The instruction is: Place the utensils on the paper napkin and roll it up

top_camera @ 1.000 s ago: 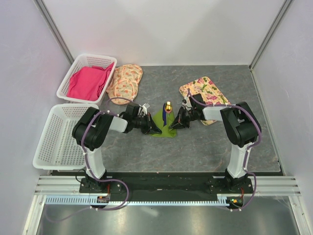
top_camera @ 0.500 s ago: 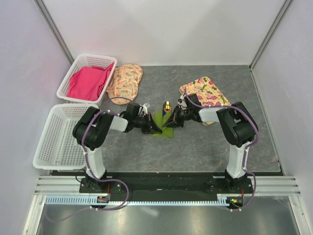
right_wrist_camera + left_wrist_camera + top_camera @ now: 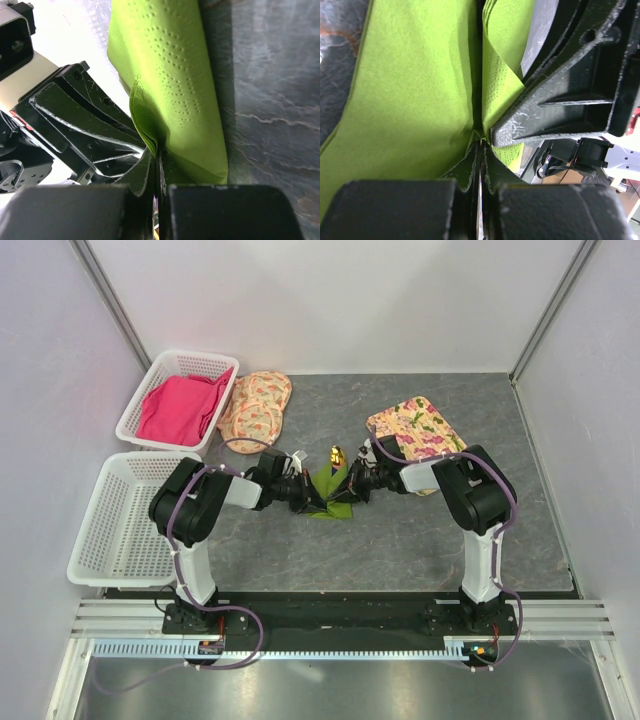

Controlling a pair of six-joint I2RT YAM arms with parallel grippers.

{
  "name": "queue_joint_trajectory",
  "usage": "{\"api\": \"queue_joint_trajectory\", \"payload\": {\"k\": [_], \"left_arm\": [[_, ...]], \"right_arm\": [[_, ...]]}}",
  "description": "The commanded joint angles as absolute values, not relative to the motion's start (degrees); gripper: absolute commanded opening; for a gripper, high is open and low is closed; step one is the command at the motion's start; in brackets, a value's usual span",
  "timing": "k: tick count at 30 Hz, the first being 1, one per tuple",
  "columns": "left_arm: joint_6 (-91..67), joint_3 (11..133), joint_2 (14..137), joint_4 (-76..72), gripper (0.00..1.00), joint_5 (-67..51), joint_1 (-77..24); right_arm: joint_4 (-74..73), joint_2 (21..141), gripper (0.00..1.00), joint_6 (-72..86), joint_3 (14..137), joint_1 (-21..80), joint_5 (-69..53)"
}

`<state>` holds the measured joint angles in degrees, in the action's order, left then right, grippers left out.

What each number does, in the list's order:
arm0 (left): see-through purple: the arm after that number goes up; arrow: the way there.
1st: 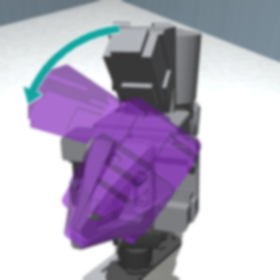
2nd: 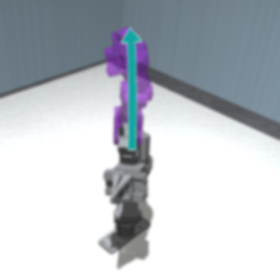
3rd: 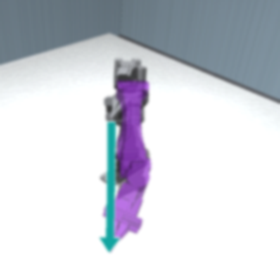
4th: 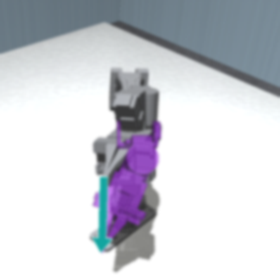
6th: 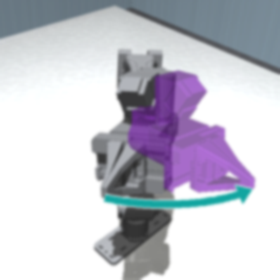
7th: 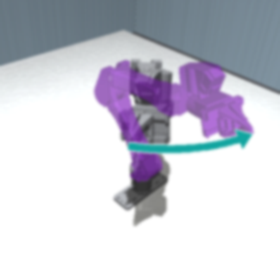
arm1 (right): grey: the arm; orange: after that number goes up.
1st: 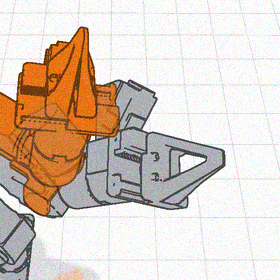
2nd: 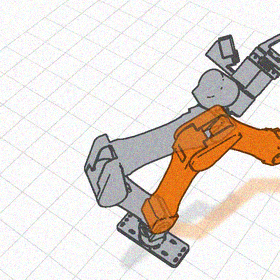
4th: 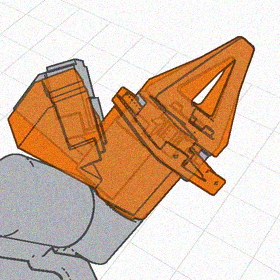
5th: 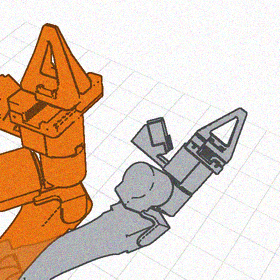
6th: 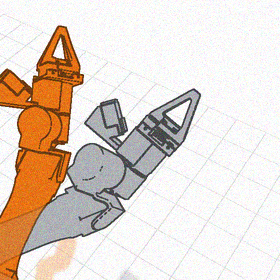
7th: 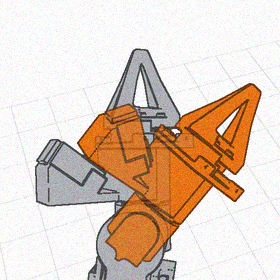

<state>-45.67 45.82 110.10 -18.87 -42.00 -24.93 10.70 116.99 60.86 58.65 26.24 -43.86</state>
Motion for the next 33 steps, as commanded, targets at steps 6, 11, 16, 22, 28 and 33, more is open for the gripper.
{"api": "queue_joint_trajectory", "payload": {"k": [6, 11, 16, 22, 28, 33], "left_arm": [[-41.7, 45.4, 104.7, -18.3, 0.04, -41.7, -24.8], [-41.9, 43.5, 100.5, -18.6, 0.11, -42.5, -23.6], [-42.9, 41.6, 96.5, -18.5, 0.22, -43.4, -20.2], [-45.0, 41.6, 95.8, -19.5, 0.30, -43.1, -19.8], [-46.8, 43.9, 100.3, -21.4, 0.22, -41.7, -21.6], [-47.3, 45.9, 103.6, -22.2, 0.15, -40.6, -23.3]], "right_arm": [[7.9, 116.0, 0.28, 57.4, 58.0, 24.8, -43.1], [7.6, 116.0, 0.53, 56.4, 58.1, 24.3, -42.9], [10.0, 115.9, 0.70, 58.3, 57.5, 24.4, -43.2], [14.9, 116.1, 0.68, 62.7, 55.7, 24.3, -43.8], [16.5, 116.5, 0.50, 64.3, 54.8, 24.4, -43.5], [17.5, 116.7, 0.44, 65.1, 54.3, 24.4, -43.2]]}}
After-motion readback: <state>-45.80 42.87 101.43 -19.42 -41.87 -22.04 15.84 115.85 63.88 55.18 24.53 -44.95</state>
